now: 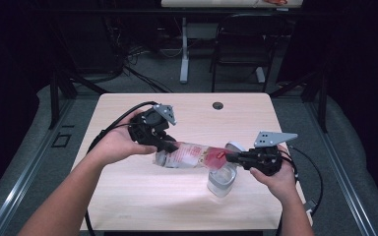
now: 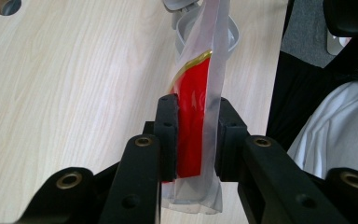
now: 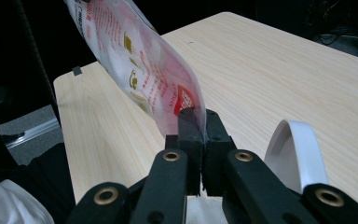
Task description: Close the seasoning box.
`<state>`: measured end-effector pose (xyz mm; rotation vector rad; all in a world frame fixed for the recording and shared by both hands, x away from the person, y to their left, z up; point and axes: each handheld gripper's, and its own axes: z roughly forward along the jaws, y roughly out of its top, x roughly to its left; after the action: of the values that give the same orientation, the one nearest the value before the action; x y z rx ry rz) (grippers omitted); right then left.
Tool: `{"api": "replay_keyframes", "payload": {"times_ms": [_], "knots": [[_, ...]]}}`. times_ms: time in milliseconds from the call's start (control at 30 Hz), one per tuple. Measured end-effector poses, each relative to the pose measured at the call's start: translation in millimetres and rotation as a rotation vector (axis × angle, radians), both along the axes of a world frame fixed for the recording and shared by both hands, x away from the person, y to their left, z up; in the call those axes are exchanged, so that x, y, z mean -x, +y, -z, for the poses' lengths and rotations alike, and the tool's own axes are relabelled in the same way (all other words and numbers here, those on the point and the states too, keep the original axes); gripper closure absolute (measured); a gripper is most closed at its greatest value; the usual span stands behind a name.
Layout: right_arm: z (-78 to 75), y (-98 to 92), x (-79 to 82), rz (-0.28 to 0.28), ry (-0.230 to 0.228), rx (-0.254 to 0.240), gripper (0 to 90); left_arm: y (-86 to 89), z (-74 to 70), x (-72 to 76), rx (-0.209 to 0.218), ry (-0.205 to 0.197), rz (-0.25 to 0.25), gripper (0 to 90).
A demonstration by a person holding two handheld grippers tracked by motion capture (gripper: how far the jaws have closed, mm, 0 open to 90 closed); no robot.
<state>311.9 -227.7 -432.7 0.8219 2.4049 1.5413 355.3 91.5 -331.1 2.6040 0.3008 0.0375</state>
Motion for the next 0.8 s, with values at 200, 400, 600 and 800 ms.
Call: {"api": "replay_keyframes", "payload": {"times_ms": [200,400,600,800], "knots": [[-0.2,-0.6,0.1,0.004,-0.001,0.007,89.1,-1.5,-1.3,-0.6,-0.004,0.000,0.003,75.2],[0.8,-1.1,-0.4,0.002,0.003,-0.002,89.1,-1.7,-1.3,-1.0,-0.005,0.001,0.002,75.2],[1.2,-0.9,-0.5,0.002,0.002,-0.003,89.1,-1.6,-1.0,-1.4,-0.007,0.002,-0.001,75.2],[1.4,-0.8,-0.6,0.002,0.001,-0.003,89.0,-1.6,-1.1,-2.3,-0.010,0.003,0.003,75.2]]}}
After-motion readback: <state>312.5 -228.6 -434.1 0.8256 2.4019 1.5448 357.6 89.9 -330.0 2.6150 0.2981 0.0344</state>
